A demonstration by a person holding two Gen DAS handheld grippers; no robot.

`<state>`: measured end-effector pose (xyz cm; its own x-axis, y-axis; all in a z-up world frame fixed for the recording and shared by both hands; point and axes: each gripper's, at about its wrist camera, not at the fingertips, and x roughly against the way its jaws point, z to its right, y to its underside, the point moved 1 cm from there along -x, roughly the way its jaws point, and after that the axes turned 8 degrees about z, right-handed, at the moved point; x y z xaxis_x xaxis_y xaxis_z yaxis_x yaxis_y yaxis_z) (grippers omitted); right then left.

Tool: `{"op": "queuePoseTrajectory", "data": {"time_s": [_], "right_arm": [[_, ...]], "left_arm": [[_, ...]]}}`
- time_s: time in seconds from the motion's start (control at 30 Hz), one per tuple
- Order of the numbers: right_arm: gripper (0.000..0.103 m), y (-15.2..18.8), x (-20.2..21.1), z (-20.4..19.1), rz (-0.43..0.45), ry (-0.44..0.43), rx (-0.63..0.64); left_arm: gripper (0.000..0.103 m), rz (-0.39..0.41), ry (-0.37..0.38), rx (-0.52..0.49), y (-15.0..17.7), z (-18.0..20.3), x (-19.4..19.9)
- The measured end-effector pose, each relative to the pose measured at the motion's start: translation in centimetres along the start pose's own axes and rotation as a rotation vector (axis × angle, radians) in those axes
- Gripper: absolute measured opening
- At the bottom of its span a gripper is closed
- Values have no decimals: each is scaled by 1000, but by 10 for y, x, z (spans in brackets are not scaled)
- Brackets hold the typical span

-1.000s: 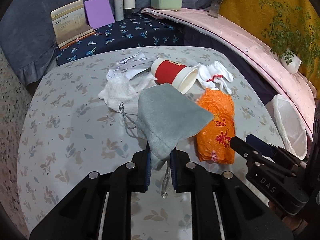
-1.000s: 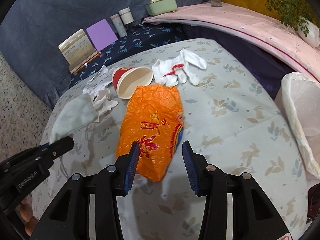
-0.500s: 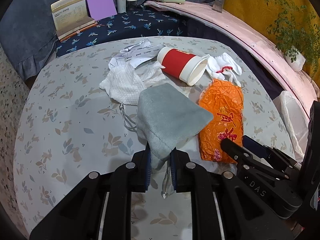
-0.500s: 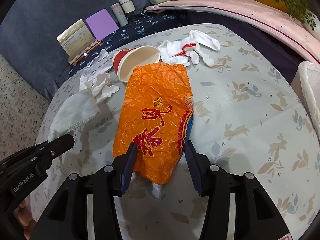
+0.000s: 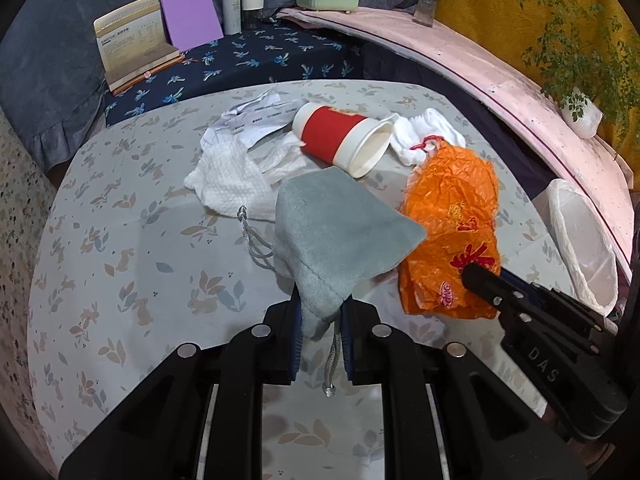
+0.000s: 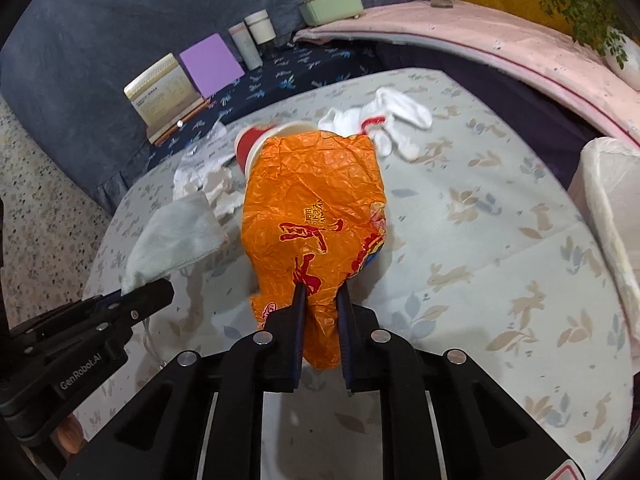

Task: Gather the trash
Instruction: 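Carry the grey cloth bag and orange bag over the white bin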

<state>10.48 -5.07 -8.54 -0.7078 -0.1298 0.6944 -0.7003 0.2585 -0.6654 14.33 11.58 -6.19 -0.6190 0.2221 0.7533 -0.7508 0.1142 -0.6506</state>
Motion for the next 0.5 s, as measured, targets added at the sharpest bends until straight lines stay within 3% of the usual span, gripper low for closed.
{"op": "queuePoseTrajectory", "data": {"time_s": [0.5], "right_arm": [[14,-38,85,75,199,125,-112]], "left_arm": [[15,66,103,-102,-25,85,21]]}}
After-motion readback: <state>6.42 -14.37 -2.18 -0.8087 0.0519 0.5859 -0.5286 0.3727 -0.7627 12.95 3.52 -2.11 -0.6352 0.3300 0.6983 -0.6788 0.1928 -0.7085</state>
